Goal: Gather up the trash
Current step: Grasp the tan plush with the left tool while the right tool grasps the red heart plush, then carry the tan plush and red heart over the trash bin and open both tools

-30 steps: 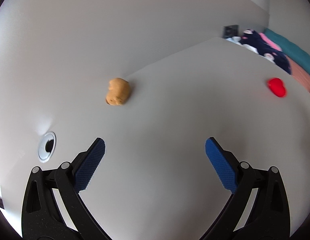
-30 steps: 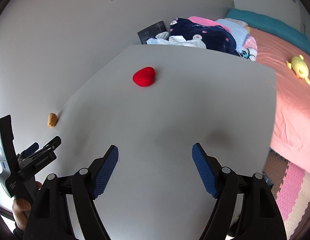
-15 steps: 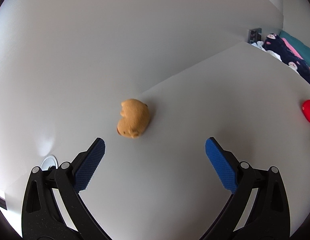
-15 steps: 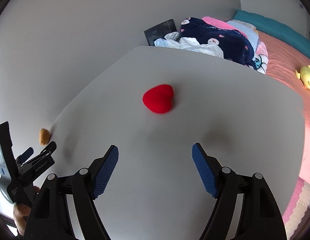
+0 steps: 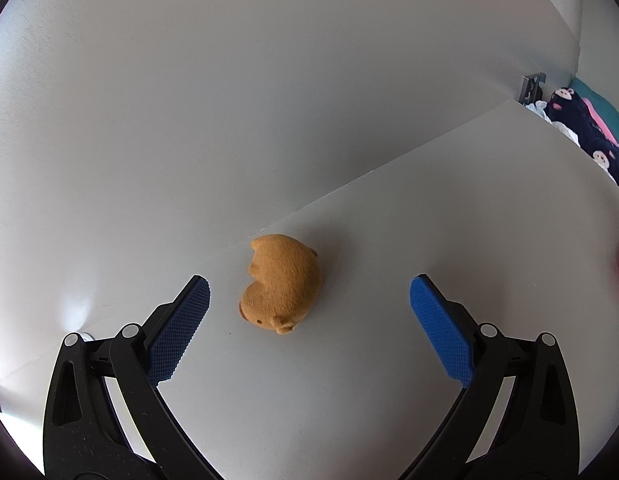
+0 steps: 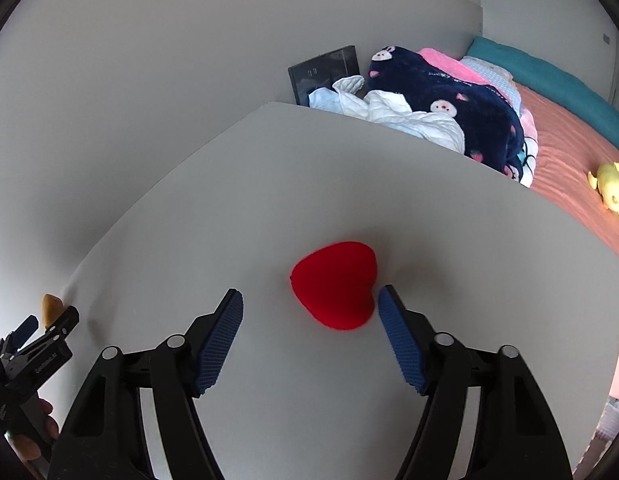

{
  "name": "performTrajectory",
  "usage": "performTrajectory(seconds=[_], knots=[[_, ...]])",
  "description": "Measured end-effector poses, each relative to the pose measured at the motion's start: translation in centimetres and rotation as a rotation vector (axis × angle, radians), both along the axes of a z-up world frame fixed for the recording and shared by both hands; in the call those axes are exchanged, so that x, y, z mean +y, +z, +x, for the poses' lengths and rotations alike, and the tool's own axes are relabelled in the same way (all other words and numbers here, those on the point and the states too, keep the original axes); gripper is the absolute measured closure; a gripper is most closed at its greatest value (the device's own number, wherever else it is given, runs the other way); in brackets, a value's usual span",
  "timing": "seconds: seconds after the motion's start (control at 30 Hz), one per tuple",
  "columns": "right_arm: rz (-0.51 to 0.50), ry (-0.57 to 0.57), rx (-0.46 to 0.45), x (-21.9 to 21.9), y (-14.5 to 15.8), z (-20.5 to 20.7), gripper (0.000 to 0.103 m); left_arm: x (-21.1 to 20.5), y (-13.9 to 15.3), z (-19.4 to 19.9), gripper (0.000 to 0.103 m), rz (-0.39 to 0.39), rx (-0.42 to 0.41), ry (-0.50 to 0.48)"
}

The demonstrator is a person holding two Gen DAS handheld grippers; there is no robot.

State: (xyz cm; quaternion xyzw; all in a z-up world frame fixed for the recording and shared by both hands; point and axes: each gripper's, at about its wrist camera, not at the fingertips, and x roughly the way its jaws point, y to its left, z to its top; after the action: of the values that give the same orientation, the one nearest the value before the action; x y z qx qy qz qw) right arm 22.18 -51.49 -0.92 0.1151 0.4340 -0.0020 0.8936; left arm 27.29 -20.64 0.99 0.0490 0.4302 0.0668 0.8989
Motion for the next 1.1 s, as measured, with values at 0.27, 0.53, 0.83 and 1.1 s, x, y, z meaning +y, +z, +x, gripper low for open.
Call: performTrajectory(seconds=[0.27,0.53,0.83,1.1], knots=[[0.022,0.048,0.031,0.1,-0.7,0.0,0.077,0.7,-0.2,-0.4,0.043,-0.041,0.005,0.005],[0.066,0.047,0.012,-1.0,-0.9,-2.3,0.077,1.4,-0.1,-1.5,0.068,-0.043,-0.003,-0.020],[0.104,0.018,-0.001,-2.4,0.7,-6.3,0.077,0.1,0.3,-1.6,0.069,-0.037,-0.013,-0.051],[0.144,-0.014,-0.023,-4.5,2.6,-12.7,0.077,-2.1,3.2,-6.4,0.069,-0.103,-0.029,-0.131]])
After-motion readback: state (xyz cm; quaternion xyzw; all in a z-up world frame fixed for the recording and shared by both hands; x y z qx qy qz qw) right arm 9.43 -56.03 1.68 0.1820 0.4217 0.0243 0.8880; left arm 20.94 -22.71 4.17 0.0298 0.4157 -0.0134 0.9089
